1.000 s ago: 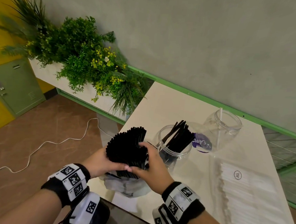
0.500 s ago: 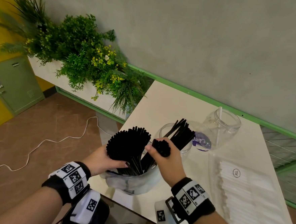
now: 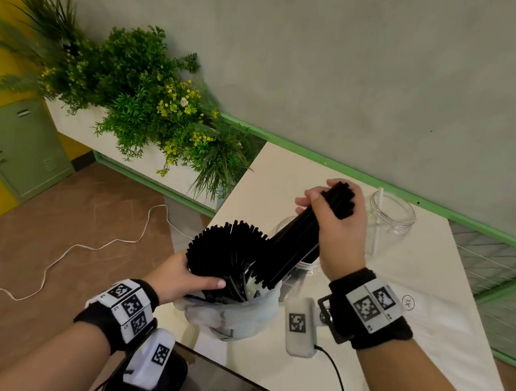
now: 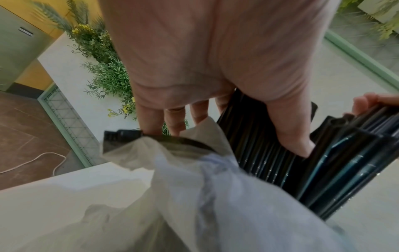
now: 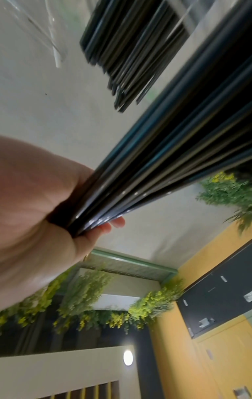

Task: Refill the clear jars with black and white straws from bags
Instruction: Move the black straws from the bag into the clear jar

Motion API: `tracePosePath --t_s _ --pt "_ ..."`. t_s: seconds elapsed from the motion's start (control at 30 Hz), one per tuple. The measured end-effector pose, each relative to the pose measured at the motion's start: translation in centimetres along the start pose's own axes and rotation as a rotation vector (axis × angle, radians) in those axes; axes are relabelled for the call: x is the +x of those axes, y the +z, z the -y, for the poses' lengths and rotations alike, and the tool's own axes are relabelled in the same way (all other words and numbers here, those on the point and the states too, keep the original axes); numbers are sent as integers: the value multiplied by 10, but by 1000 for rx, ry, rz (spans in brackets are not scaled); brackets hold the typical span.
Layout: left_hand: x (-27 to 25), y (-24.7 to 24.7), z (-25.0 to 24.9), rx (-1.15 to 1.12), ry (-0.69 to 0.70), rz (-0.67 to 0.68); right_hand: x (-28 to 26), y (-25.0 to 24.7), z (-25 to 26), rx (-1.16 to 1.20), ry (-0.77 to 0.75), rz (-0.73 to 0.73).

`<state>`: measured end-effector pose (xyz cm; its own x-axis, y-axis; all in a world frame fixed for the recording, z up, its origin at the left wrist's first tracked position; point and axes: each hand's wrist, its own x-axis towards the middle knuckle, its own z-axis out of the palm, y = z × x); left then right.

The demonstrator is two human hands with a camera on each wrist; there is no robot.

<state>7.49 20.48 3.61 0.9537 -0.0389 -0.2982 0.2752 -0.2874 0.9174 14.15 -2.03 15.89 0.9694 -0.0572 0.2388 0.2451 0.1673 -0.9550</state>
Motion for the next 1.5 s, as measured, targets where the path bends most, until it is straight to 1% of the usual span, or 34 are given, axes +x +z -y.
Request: tracePosePath --t_s 0.27,0.47,0.6,0.73,0.8,0.93,1.1,1.2,1.27,1.37,1.43,1.5 --pt "0 0 -2 12 -19 -22 31 -20 31 29 15 -69" --pt "2 3 -3 34 -17 -35 49 -39 47 55 -89 -158" --pt "2 2 -1 14 -32 -32 57 -46 40 49 -158 -257" --pt "3 1 -1 25 -38 -33 58 -40 10 -52 -144 -298" --pt "3 1 -2 33 -38 -32 54 -36 -9 -111 -133 -283" --pt "3 2 -3 27 -44 -39 41 -31 -47 -168 -87 -204" --pt "2 0 -2 2 -45 -37 26 -34 -84 -228 24 -46" --pt "3 0 -2 5 -37 -35 25 -41 -99 -355 79 40" --pt "2 0 -4 9 -28 -23 25 -44 -103 -440 63 52" --pt "2 -2 -6 19 -29 -17 27 -47 -104 -520 -14 48" --pt "4 -2 -4 34 -36 -23 28 -51 -105 -597 -72 82" --pt "5 -3 -2 37 -40 -22 28 -56 -103 -742 -163 141"
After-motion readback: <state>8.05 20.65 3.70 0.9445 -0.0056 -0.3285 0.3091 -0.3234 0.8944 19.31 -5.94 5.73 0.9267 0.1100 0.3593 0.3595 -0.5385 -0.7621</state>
